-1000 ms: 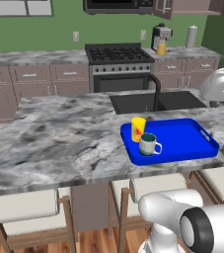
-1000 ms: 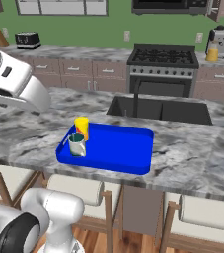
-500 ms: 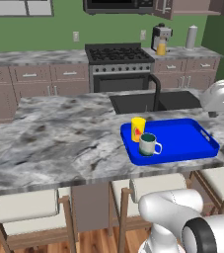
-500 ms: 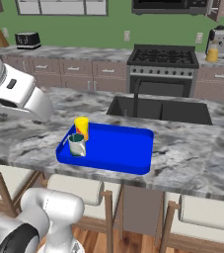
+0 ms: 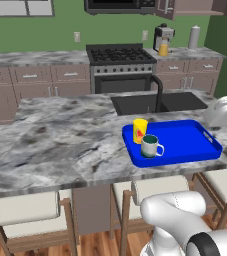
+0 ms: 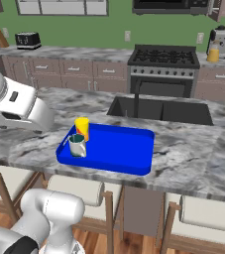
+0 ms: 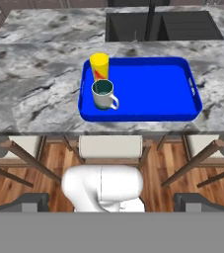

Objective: There is a tray on the dining counter. Grab the cup, mug, and pitcher and place them on the tray. The pitcher may be placed next to the tray if it cannot fit the tray.

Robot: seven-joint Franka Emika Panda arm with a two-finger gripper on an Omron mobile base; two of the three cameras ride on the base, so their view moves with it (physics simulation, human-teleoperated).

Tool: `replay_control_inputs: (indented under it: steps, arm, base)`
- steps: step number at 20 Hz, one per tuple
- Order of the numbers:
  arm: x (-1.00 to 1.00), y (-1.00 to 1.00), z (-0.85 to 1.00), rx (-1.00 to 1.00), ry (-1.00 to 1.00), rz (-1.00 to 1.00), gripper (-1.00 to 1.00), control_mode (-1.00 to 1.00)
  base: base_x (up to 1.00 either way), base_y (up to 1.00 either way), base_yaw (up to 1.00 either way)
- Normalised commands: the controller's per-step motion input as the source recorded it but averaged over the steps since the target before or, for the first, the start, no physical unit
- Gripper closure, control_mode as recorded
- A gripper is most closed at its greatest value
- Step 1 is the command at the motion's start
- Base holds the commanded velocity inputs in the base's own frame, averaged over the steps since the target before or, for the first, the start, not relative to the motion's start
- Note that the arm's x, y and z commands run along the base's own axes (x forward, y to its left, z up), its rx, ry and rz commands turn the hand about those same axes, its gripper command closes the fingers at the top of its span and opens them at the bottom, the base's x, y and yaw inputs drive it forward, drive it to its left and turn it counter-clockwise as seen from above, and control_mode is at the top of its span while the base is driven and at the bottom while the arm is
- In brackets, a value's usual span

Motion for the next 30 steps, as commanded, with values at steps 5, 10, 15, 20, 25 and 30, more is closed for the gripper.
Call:
replay_control_inputs:
  steps: [5, 10, 15, 20, 25, 30]
  arm:
    - [0.0, 0.04, 0.0, 0.0, 0.01, 0.01, -1.0, -1.0]
    - [0.0, 0.06, -0.01, 0.0, 0.0, 0.0, -1.0, -1.0]
    - [0.0, 0.0, -0.01, 0.0, 0.0, 0.0, -1.0, 1.0]
    - [0.0, 0.0, 0.0, 0.0, 0.0, 0.0, -1.0, 1.0]
    - [0.0, 0.0, 0.0, 0.0, 0.0, 0.0, -1.0, 1.0]
    - [0.0, 0.0, 0.0, 0.0, 0.0, 0.0, -1.0, 1.0]
  base:
    - [0.0, 0.0, 0.0]
    - [0.0, 0.0, 0.0]
    - [-0.02, 0.06, 0.01]
    - [-0.59, 0.38, 0.0]
    - [-0.99, 0.7, 0.0]
    - [-0.77, 0.98, 0.0]
